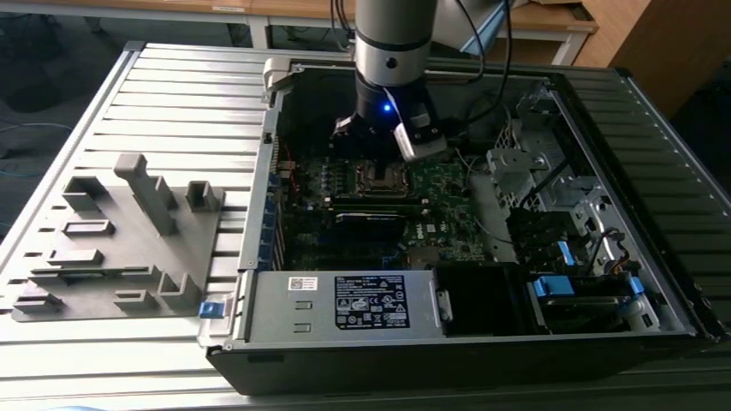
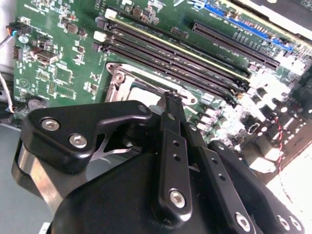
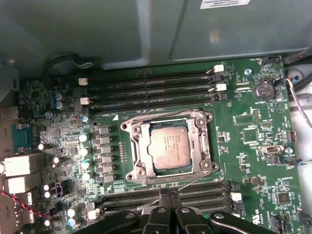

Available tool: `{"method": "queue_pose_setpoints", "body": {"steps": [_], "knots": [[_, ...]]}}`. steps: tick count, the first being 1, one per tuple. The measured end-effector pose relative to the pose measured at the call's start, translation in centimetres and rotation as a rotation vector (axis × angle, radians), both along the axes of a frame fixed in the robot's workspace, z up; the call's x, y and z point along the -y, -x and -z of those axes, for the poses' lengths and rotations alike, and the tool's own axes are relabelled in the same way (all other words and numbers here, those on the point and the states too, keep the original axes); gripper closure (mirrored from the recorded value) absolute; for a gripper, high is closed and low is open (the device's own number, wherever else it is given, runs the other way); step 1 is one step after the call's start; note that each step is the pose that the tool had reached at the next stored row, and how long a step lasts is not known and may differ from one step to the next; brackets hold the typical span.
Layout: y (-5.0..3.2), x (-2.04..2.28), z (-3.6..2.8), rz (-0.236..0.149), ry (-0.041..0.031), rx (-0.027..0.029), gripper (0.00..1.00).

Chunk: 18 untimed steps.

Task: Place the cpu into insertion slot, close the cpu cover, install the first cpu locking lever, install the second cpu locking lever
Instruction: 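Install the second cpu locking lever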

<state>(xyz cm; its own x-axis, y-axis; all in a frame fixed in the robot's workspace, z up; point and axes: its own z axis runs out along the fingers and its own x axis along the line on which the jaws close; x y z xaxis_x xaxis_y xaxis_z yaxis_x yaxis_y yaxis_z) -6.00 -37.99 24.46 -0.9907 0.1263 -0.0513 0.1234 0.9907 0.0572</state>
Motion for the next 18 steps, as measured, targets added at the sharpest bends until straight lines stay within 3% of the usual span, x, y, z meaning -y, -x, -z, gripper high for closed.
{"method": "queue_pose_setpoints", "body": {"steps": [6,18], "knots": [[0.44,0.03,0.40,-0.015,0.0022,-0.0001,0.89],[0.56,0.03,0.46,-0.019,0.0026,-0.0001,0.89]]}}
